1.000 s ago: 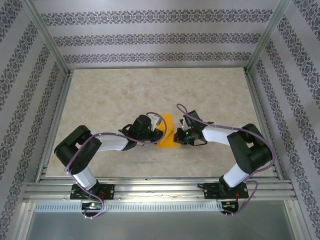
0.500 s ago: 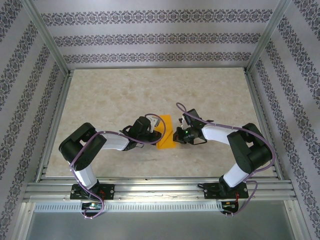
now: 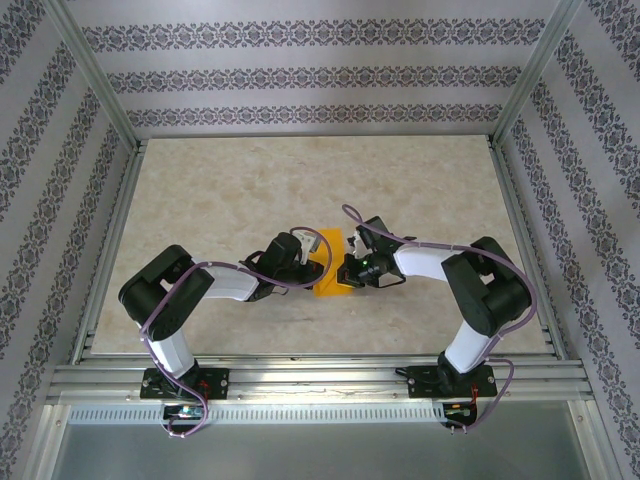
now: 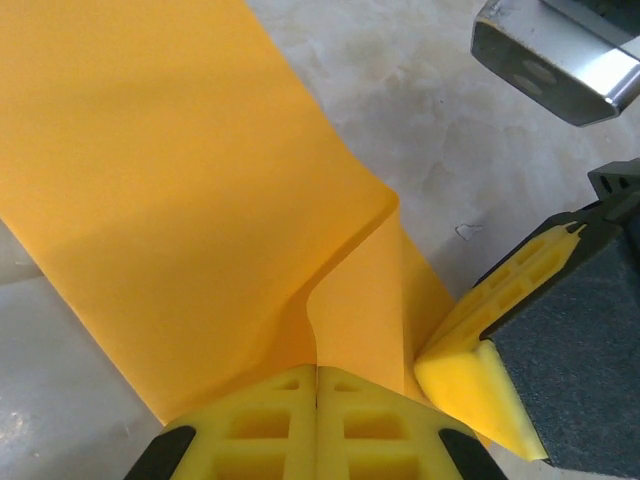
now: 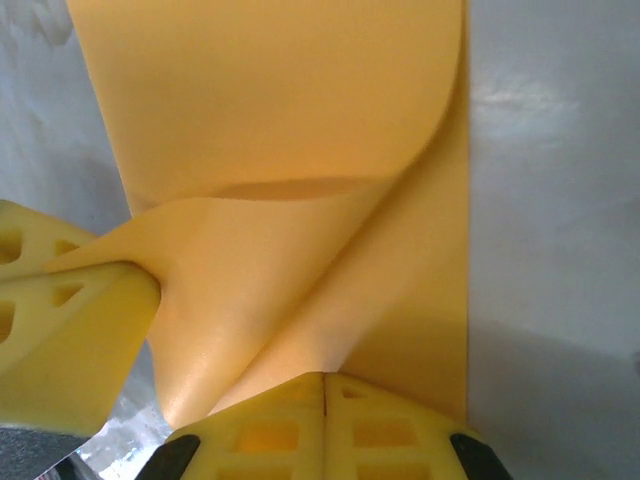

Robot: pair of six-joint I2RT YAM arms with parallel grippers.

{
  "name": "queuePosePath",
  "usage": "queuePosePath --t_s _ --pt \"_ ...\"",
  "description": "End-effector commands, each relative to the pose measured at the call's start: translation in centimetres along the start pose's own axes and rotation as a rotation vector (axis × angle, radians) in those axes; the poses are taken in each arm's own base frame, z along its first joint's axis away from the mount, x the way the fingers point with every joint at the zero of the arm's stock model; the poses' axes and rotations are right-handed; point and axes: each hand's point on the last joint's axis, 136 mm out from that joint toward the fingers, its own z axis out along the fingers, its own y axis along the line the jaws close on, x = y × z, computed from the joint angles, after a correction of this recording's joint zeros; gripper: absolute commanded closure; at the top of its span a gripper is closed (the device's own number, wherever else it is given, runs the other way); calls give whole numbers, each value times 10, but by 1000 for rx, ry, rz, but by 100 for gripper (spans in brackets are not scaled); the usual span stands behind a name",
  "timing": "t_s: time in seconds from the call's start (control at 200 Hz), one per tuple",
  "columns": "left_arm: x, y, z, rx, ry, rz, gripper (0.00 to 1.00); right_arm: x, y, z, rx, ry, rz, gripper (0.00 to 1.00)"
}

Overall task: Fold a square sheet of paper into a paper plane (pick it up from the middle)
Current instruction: Fold the triangle a second time at the center of the table.

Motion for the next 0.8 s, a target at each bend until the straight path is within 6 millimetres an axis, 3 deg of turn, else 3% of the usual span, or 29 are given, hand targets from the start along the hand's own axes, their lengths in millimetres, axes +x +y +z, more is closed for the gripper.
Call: queuePosePath --t_s 0.0,0.794 --pt "-5 11 0 -29 -15 -35 100 10 -18 5 73 28 22 100" --pt "-12 25 4 -81 -35 11 100 12 -18 6 76 39 22 100"
